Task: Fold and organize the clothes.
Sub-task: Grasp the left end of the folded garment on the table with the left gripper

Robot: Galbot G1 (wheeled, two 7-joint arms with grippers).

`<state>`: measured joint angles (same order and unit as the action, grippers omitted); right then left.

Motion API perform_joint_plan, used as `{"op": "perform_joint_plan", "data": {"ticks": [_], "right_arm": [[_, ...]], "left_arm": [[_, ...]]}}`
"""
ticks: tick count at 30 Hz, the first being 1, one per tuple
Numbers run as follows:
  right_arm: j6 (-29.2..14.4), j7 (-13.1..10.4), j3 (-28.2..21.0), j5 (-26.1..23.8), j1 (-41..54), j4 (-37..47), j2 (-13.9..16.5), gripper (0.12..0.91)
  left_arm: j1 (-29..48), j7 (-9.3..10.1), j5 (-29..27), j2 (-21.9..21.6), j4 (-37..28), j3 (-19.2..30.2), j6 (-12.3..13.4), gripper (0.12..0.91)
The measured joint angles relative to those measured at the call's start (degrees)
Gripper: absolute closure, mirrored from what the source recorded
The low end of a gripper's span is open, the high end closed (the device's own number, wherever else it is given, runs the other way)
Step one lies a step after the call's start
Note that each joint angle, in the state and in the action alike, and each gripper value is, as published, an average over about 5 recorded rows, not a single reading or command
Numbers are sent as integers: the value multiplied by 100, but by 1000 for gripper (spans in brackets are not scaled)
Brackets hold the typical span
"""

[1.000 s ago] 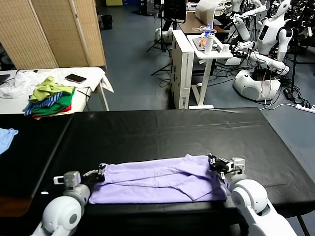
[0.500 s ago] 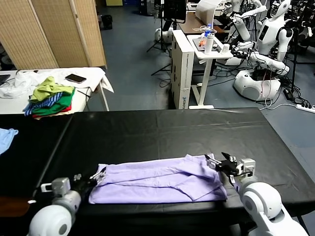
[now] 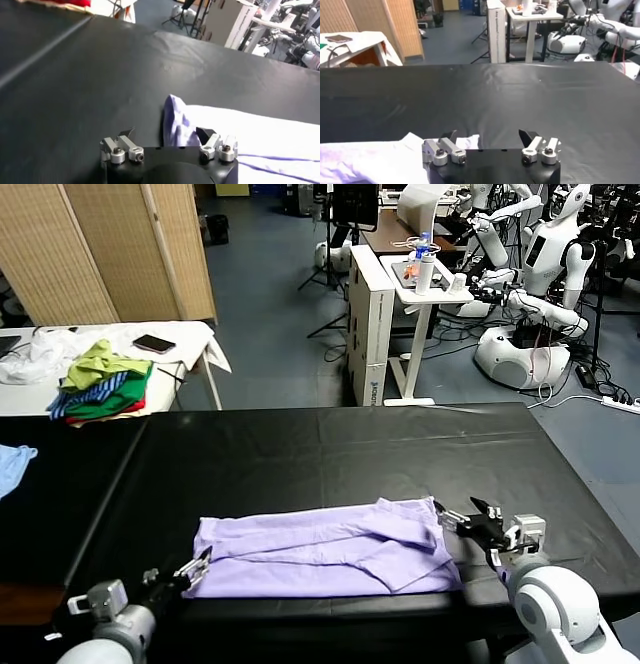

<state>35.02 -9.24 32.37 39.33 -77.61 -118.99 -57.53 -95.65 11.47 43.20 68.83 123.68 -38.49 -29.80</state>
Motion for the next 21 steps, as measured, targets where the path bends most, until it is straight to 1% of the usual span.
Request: {"op": "perform_joint_plan", "data": {"ticks": [4,7,10,13,16,20,21], "right_arm": [[0,-2,-30,-6,31,19,-9,118],[0,-3,-62,-14,61,30,-15,118],[1,-4,-98,-25,91,45,-26,118],[2,-5,-137,-34,125,64,-36,118],[4,-5,-181,-43,167,88,-46,118],[5,-5,-229,-62,207,116,-70,118],[5,-5,-238,-69,212,119,-78,118]], "left_arm": [[14,-70,-34,51,-45,20,51,153],[61,-103,-40,59,-100,56,69,190],[99,-143,-53,74,-136,107,72,244],[120,-188,-59,96,-150,153,66,317],[126,-214,-39,106,-165,171,60,428],[132,-224,49,106,-199,169,56,651],[137,-222,80,106,-209,168,54,695]]}}
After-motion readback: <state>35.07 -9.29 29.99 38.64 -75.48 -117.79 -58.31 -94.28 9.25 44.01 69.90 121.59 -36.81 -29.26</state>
